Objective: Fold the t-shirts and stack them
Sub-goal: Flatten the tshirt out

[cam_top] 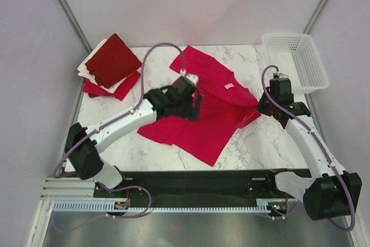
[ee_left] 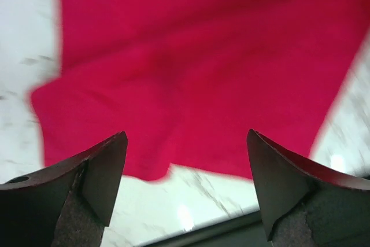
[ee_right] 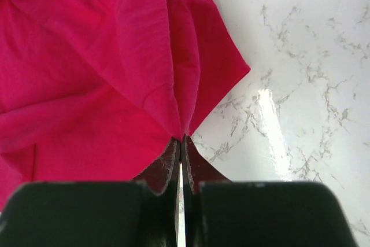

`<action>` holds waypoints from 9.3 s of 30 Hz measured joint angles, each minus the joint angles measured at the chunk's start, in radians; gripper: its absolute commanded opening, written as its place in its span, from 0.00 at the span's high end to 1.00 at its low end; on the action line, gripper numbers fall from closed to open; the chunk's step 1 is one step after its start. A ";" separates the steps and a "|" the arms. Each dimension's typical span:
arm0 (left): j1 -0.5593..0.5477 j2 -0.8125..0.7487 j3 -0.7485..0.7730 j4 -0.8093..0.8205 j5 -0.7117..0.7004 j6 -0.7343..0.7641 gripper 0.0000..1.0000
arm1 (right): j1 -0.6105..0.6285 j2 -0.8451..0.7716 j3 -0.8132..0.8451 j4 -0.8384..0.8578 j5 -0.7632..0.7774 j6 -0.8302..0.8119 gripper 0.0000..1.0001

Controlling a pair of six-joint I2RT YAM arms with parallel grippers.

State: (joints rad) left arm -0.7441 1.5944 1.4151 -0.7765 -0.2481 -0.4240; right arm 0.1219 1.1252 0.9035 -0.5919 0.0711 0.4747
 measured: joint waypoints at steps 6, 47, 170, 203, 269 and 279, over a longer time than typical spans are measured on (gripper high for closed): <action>-0.352 -0.118 -0.197 0.089 0.084 -0.083 0.17 | 0.000 -0.027 0.012 -0.016 0.032 -0.016 0.94; -0.588 -0.160 -0.128 -0.072 -0.182 -0.152 0.98 | -0.002 -0.019 0.172 -0.101 -0.075 -0.024 1.00; 0.245 -0.112 -0.410 0.235 0.274 -0.151 0.02 | 0.020 0.373 0.163 0.346 -0.229 0.170 0.15; 0.301 0.059 -0.457 0.385 0.271 -0.110 0.03 | -0.098 0.528 -0.048 0.534 -0.213 0.177 0.03; 0.344 -0.482 -0.322 0.099 0.248 -0.049 0.00 | 0.004 0.049 0.187 -0.035 -0.050 0.191 0.03; 0.343 -0.530 -0.449 0.084 0.008 0.090 0.01 | -0.019 1.093 1.271 0.074 -0.032 0.095 0.37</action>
State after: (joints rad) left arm -0.4007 1.0645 0.9657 -0.6922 -0.2405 -0.3336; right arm 0.1024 2.2177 2.1742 -0.5175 0.0391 0.5701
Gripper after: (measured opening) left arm 0.994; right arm 0.764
